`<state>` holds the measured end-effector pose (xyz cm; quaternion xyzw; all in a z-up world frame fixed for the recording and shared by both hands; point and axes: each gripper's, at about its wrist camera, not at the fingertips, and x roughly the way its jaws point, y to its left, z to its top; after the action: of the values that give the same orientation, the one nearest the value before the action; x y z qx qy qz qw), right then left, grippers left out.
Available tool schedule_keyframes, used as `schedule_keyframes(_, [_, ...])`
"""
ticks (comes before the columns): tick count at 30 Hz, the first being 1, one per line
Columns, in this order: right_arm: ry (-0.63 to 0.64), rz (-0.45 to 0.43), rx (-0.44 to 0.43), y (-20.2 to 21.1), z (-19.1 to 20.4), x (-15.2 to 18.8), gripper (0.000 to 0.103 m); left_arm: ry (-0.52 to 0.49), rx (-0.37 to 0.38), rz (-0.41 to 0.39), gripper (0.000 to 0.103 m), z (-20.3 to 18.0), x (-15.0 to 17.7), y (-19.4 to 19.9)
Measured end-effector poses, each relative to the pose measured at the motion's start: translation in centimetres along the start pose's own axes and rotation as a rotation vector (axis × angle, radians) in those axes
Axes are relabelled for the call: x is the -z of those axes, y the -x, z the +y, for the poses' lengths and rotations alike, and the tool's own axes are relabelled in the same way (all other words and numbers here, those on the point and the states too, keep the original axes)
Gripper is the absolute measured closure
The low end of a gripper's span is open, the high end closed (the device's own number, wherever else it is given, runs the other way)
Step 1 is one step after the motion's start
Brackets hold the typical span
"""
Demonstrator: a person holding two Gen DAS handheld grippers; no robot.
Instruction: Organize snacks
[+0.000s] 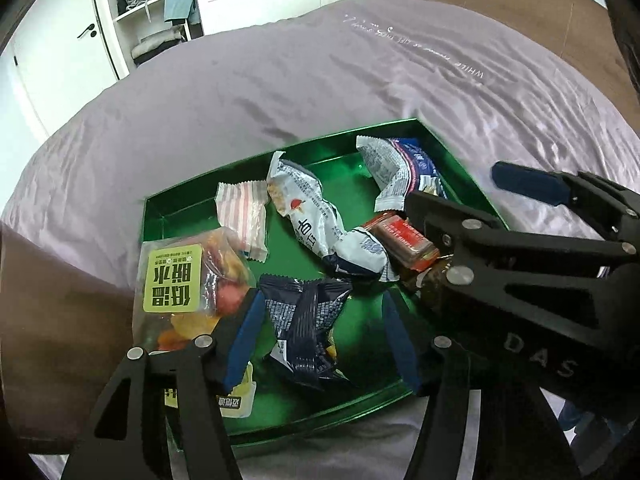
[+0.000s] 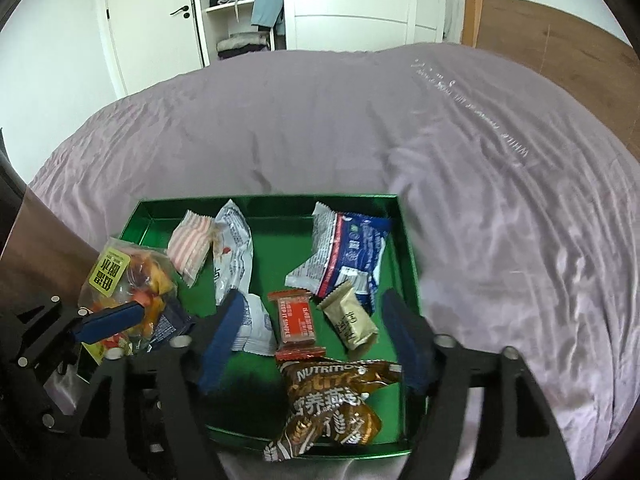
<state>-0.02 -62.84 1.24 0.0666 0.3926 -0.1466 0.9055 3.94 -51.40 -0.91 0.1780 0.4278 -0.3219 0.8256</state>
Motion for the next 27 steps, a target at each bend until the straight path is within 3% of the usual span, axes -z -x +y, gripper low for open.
schedule_keyframes(11, [-0.046, -0.069, 0.053, 4.0, -1.2, 0.5, 0.000, -0.004, 0.031, -0.045, 0.048, -0.6, 1.0, 2.2])
schedule_keyframes(21, [-0.053, -0.114, 0.096, 8.7, -0.5, 3.9, 0.000, 0.010, 0.047, -0.096, 0.048, 0.1, 4.4, 6.4])
schedule_keyframes(25, [-0.032, -0.133, 0.091, 10.4, 0.8, 5.8, 0.000, 0.029, 0.044, -0.142, 0.028, 0.8, 6.6, 8.7])
schedule_keyframes(27, [-0.023, -0.140, 0.087, 11.2, 1.5, 6.8, 0.000, 0.049, 0.057, -0.160, 0.028, 1.5, 8.1, 9.9])
